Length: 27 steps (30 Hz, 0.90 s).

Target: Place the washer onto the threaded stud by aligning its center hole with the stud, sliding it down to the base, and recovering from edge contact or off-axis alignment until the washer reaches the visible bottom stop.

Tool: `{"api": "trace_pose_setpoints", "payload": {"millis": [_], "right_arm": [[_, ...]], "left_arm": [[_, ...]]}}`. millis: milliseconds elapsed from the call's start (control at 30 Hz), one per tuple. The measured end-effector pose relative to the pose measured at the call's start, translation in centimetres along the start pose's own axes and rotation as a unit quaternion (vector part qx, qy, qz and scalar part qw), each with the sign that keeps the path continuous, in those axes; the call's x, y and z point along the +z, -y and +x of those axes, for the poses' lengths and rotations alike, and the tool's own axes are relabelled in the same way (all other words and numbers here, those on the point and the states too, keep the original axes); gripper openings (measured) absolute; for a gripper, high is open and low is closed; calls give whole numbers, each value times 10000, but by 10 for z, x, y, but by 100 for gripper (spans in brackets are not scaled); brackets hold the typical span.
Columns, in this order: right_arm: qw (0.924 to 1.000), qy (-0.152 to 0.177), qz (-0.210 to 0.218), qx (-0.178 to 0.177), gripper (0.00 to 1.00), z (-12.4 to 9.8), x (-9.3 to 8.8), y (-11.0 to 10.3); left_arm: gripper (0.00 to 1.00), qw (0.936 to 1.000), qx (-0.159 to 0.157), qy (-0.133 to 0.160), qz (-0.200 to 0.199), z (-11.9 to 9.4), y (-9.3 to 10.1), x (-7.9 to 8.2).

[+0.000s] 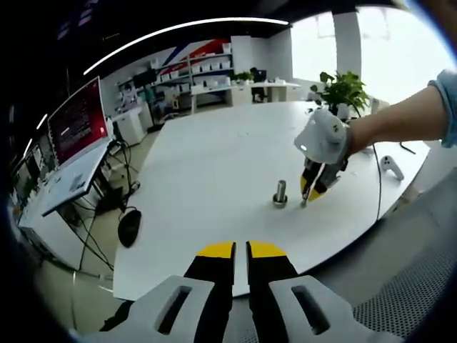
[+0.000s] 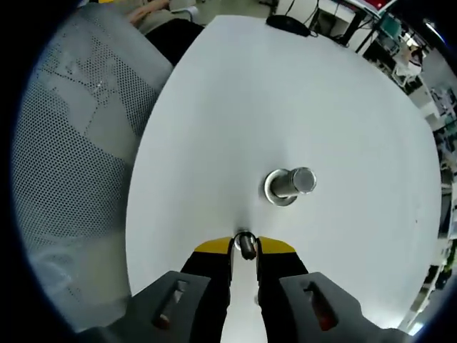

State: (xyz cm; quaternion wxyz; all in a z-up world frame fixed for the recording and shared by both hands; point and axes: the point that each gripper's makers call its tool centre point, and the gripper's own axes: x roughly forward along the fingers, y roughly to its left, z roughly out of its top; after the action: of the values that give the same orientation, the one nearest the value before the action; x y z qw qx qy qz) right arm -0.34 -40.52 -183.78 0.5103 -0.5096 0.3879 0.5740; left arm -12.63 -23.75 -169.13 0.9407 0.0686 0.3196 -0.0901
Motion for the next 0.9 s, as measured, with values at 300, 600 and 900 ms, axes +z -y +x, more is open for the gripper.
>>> {"api": "trace_pose_setpoints", "payload": {"millis": [300, 600, 900], "right_arm": [[9995, -187, -54, 268, 18, 14, -5, -13], [9972, 175, 720, 92, 37, 8, -12, -8], [9832, 1061, 1450, 330, 37, -17, -26, -25]], "left_arm": [[3, 10000, 10, 41, -18, 0, -1, 1], [3, 9999, -9, 86, -65, 0, -1, 2], [3, 9999, -42, 85, -44, 0, 0, 2]]}}
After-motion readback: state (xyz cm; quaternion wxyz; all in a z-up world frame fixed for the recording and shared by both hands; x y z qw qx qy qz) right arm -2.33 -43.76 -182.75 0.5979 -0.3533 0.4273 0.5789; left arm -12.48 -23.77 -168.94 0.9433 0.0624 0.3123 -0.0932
